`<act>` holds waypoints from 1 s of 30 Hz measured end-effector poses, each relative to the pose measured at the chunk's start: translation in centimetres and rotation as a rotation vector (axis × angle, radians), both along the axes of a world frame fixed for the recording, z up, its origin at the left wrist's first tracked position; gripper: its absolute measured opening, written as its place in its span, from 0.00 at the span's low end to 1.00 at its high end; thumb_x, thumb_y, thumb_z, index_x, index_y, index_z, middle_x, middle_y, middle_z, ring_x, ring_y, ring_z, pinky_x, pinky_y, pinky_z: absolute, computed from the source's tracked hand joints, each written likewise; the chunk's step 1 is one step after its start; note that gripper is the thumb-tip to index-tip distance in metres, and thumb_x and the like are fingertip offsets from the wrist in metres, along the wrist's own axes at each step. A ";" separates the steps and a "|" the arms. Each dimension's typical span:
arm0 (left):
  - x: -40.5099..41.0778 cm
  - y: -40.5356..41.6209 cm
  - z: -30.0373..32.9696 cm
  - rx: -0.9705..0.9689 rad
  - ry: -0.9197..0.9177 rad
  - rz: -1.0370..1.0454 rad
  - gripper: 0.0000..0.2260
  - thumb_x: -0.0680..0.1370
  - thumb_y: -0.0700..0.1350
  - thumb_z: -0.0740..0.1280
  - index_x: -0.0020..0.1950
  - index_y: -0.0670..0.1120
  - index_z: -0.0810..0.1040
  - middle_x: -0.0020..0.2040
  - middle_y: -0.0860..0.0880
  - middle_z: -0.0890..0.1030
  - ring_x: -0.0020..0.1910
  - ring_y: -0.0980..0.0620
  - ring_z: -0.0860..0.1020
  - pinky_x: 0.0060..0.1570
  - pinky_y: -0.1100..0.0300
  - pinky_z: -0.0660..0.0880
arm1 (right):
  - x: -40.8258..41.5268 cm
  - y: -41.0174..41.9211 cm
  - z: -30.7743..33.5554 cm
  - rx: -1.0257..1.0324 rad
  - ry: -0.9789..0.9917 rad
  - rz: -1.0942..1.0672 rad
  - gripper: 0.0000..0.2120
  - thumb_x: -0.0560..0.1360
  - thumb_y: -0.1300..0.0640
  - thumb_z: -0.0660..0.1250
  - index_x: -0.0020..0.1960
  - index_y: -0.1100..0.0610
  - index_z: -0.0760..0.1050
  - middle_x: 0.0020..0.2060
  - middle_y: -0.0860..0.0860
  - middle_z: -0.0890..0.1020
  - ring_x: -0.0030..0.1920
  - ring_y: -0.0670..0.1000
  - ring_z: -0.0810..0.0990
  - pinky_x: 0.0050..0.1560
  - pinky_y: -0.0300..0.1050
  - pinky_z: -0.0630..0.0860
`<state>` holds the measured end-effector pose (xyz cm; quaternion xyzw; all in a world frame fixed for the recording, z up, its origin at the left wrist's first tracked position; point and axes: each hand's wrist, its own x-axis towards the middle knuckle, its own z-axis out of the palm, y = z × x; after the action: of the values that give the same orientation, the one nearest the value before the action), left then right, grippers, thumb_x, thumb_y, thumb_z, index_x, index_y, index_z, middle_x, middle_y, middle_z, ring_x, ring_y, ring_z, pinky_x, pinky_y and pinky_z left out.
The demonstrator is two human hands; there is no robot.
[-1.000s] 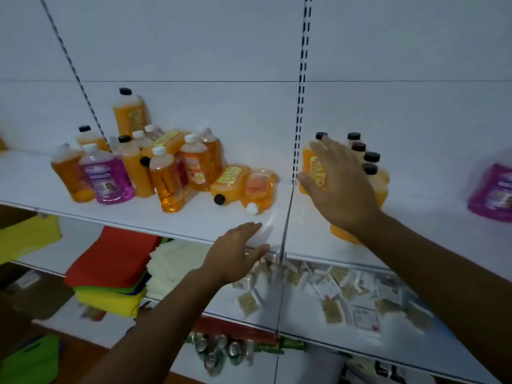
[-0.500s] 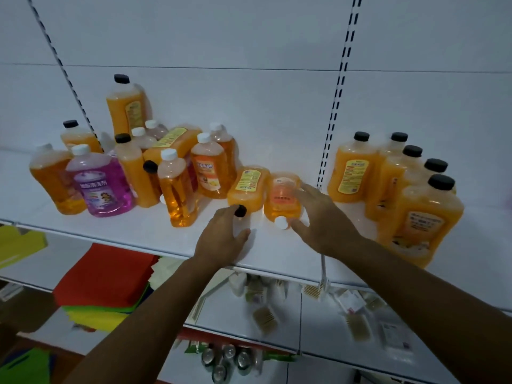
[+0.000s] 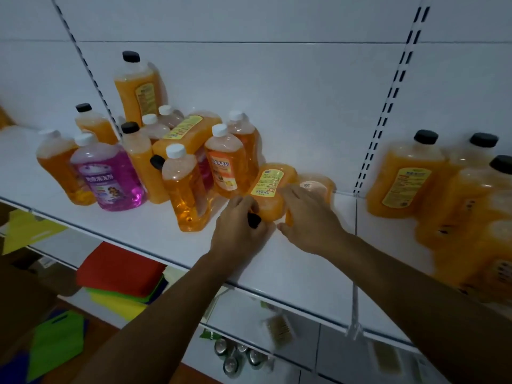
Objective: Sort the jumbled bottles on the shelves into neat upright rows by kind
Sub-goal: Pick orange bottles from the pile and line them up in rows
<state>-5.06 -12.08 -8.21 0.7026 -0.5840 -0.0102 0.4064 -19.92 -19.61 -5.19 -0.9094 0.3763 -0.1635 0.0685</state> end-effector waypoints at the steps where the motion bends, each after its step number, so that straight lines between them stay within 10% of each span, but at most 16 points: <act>1: 0.3 0.2 0.4 -0.029 -0.004 -0.009 0.13 0.71 0.58 0.70 0.45 0.51 0.74 0.46 0.55 0.78 0.45 0.59 0.73 0.43 0.70 0.69 | 0.2 -0.1 -0.1 -0.051 0.030 0.007 0.34 0.73 0.47 0.71 0.73 0.51 0.60 0.71 0.50 0.68 0.71 0.55 0.66 0.72 0.55 0.62; 6: 1.9 2.3 2.9 -0.195 0.035 -0.047 0.09 0.69 0.49 0.70 0.42 0.48 0.73 0.40 0.52 0.76 0.40 0.54 0.74 0.38 0.59 0.73 | 1.9 0.8 -0.3 -0.087 0.013 0.016 0.38 0.71 0.53 0.73 0.75 0.53 0.57 0.74 0.52 0.63 0.73 0.55 0.61 0.72 0.54 0.59; 10: 3.7 4.3 4.8 -0.265 0.055 -0.108 0.08 0.69 0.44 0.73 0.42 0.46 0.75 0.39 0.50 0.77 0.39 0.52 0.76 0.39 0.53 0.76 | 3.4 3.0 0.5 -0.087 -0.218 0.019 0.23 0.74 0.52 0.69 0.67 0.53 0.68 0.63 0.51 0.76 0.62 0.54 0.74 0.59 0.46 0.70; 14: 5.8 6.4 6.2 -0.304 0.040 -0.203 0.16 0.71 0.53 0.74 0.51 0.46 0.77 0.47 0.53 0.77 0.45 0.57 0.75 0.45 0.68 0.72 | 4.1 5.7 1.9 0.172 -0.397 0.056 0.21 0.74 0.46 0.69 0.64 0.52 0.69 0.51 0.45 0.77 0.47 0.45 0.76 0.42 0.32 0.70; 22: 6.6 6.6 5.4 0.037 0.334 -0.561 0.29 0.70 0.56 0.73 0.69 0.52 0.70 0.60 0.55 0.78 0.57 0.55 0.78 0.52 0.58 0.80 | 1.6 10.3 1.0 0.417 -0.608 -0.078 0.17 0.75 0.48 0.70 0.60 0.53 0.73 0.51 0.45 0.82 0.51 0.41 0.80 0.50 0.37 0.78; 30: -1.2 4.6 6.1 0.056 0.343 -0.728 0.23 0.70 0.50 0.75 0.63 0.50 0.74 0.54 0.59 0.78 0.52 0.56 0.79 0.51 0.60 0.79 | -6.0 12.5 1.6 0.397 -0.664 -0.278 0.20 0.73 0.43 0.68 0.62 0.47 0.70 0.54 0.42 0.80 0.55 0.40 0.79 0.55 0.39 0.76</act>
<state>-6.22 -7.47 -2.15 0.4488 -0.7180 -0.2864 0.4484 -25.95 -7.11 -3.55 -0.7169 0.4773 -0.3798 0.3377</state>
